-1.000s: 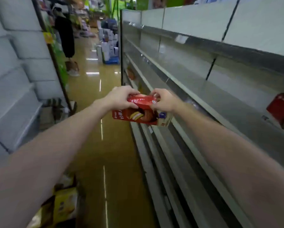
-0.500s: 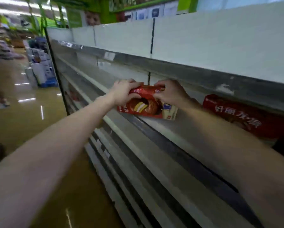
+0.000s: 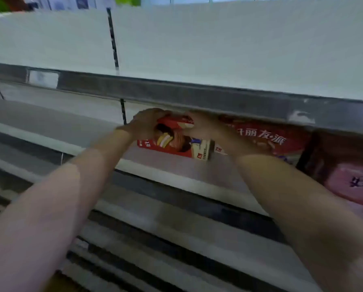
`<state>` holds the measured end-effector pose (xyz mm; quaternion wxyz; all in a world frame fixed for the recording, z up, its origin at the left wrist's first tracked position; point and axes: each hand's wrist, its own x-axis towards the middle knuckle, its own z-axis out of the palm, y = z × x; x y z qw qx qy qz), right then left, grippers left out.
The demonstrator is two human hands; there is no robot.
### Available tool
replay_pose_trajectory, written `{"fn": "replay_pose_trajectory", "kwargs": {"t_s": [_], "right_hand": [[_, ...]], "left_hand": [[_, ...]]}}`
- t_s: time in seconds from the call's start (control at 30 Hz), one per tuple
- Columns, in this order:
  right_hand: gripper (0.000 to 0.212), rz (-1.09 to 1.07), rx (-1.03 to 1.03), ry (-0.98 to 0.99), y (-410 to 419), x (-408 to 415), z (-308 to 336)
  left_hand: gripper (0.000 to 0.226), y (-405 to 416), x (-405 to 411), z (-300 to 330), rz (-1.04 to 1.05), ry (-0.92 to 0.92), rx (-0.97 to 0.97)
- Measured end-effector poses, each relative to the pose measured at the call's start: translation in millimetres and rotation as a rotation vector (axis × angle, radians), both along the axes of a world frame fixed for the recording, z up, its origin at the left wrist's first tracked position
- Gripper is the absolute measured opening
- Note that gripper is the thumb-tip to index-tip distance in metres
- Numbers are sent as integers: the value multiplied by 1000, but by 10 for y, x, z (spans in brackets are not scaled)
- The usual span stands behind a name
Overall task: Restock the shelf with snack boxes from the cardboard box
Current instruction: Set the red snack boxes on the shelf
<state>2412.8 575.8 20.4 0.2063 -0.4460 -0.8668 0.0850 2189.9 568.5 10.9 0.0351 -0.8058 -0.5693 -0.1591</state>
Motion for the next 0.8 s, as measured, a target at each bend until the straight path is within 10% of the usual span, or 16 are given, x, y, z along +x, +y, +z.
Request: {"fn": "replay_pose_trajectory", "kwargs": {"t_s": [0.53,0.8], "right_hand": [[81,-374,39,20,-54,-403,101],[43,-491,-57,5,-31,-664,247]], "left_hand": [[80,-9,-412,372,37,-26,-117],[66,-121,-496,481,13,-121,-235]]}}
